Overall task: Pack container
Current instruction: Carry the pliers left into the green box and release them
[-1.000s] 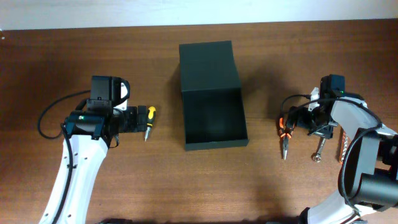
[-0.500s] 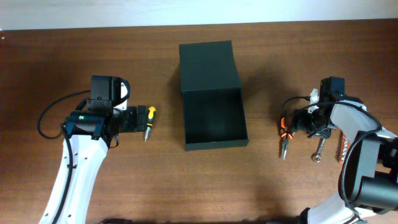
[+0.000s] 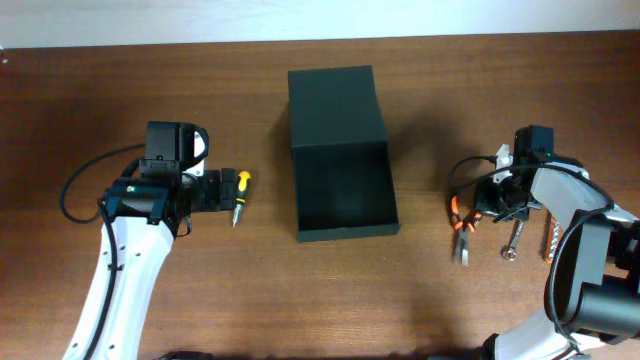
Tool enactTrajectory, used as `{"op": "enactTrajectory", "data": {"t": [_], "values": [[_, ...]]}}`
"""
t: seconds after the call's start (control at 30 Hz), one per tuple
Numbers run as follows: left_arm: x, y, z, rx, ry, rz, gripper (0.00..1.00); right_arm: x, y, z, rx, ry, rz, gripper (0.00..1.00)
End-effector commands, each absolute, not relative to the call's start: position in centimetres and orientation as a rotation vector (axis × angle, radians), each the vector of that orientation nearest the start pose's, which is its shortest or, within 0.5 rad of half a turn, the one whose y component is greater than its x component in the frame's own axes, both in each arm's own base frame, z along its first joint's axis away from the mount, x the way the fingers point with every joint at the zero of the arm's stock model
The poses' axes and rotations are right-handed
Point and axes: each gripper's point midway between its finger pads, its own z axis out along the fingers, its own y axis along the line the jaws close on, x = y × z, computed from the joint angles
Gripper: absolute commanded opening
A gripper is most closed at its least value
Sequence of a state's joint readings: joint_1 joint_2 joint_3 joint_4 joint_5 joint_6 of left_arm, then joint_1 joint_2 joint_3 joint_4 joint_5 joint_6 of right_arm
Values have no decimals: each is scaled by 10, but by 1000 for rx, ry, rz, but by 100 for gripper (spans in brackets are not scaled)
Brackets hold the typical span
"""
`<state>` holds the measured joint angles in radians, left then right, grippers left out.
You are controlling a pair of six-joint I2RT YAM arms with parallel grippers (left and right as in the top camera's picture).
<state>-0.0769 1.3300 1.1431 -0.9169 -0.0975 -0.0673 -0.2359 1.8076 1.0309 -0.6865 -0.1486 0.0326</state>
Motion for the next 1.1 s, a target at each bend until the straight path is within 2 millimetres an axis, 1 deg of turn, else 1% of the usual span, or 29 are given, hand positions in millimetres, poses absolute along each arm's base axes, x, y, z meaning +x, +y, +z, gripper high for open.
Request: {"op": "enactTrajectory", "data": {"t": [0.0, 0.1, 0.23, 0.33, 0.4, 0.43, 0.5, 0.57, 0.63, 0.67, 0.73, 0.77, 0.83, 0.87, 0.9, 0.97, 1.0, 1.03, 1.07], "values": [[325, -6, 173, 0, 2639, 98, 99, 309, -39, -17, 392, 3047, 259, 11], [326, -6, 174, -1, 2632, 97, 99, 311, -30, -17, 345, 3047, 259, 4], [327, -6, 174, -1, 2627, 97, 99, 318, -20, -16, 298, 3034, 258, 4], [328, -6, 175, -1, 2625, 96, 99, 322, -20, -12, 316, 3023, 264, 4], [328, -6, 175, -2, 2624, 96, 99, 326, -20, -7, 315, 3020, 263, 4], [328, -6, 175, -2, 2624, 96, 99, 330, -21, -1, 315, 3021, 263, 4], [328, -6, 175, -2, 2622, 96, 99, 340, -23, 16, 314, 3016, 262, 4], [329, -6, 175, -2, 2620, 96, 99, 354, -25, 40, 308, 2997, 259, 4], [328, -6, 177, -3, 2613, 95, 99, 369, -27, 72, 288, 2970, 254, 4], [329, -6, 178, -4, 2609, 95, 99, 374, -27, 84, 266, 2959, 250, 4], [329, -6, 184, -7, 2588, 92, 99, 388, -22, 119, 173, 2919, 238, 4], [329, -5, 188, -13, 2573, 91, 99, 393, -19, 132, 130, 2903, 230, 4], [328, 1, 197, -35, 2543, 93, 99, 401, -2, 163, -11, 2861, 220, 4], [326, 6, 203, -56, 2522, 96, 99, 404, 6, 174, -68, 2845, 218, 4], [324, 11, 210, -79, 2501, 98, 99, 407, 20, 189, -161, 2817, 214, 4], [318, 23, 224, -126, 2452, 101, 99, 409, 55, 216, -387, 2742, 209, 4], [315, 26, 232, -144, 2425, 92, 99, 408, 74, 225, -514, 2704, 205, 4], [313, 27, 236, -151, 2411, 79, 99, 404, 92, 230, -646, 2668, 202, 4], [310, 28, 242, -158, 2391, 63, 99, 400, 106, 233, -750, 2639, 199, 4]]}}
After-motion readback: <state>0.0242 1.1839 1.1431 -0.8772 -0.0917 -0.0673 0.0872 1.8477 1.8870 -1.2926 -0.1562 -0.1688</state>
